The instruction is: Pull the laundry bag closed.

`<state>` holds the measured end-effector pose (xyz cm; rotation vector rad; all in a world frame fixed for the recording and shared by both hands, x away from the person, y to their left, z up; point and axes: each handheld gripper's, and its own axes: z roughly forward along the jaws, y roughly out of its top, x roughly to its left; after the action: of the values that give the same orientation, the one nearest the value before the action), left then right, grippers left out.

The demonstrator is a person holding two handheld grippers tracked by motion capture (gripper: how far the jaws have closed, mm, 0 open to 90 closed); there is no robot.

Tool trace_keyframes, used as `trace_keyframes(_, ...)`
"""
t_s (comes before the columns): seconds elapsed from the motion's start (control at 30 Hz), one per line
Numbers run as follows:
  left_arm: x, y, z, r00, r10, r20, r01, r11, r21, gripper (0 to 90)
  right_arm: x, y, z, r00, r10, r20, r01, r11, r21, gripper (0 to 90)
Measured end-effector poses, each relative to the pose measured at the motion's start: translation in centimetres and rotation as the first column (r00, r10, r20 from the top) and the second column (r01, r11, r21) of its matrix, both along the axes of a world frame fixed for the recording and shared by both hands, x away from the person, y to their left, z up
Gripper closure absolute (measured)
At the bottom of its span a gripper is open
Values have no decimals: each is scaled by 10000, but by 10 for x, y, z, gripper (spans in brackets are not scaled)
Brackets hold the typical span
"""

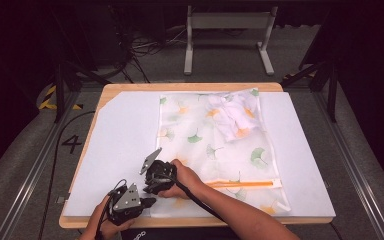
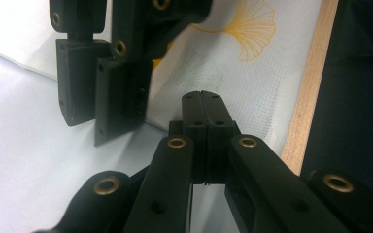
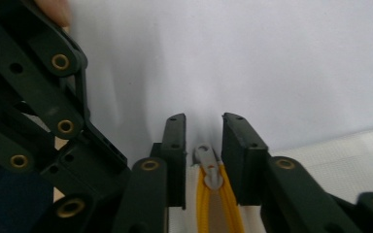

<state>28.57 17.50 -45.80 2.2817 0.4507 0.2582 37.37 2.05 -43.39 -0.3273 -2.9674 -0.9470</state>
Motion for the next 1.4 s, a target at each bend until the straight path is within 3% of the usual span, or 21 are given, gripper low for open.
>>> trace_keyframes(0.03, 0, 0, 0, 10000, -6, -6, 6, 10000, -20, 900, -1, 0, 1, 10000, 77, 55, -76, 10000, -56, 829)
trace_keyframes(0.13, 0, 0, 0, 10000, -19, -15, 19, 10000, -9, 900, -2, -1, 2, 9995, 201, 234, -200, 9998, -23, 866)
trace_keyframes(0.17, 1, 0, 0, 10000, -20, -24, 20, 10000, -26, 900, -3, -4, 5, 9997, 186, 176, -190, 9997, 184, 897)
trace_keyframes(0.9, 1, 0, 0, 9999, 81, -131, -82, 10000, -37, 900, -10, -33, 18, 9980, 607, 192, -629, 9868, 1490, 880)
trace_keyframes(1.2, 1, 0, 0, 9997, 125, -205, -127, 9999, -96, 900, -9, -49, 18, 9970, 714, 297, -754, 9831, 1669, 899)
trace_keyframes(1.4, 2, 0, 0, 9996, 153, -245, -156, 9998, -130, 900, -8, -59, 13, 9978, 644, 186, -665, 9860, 1526, 900)
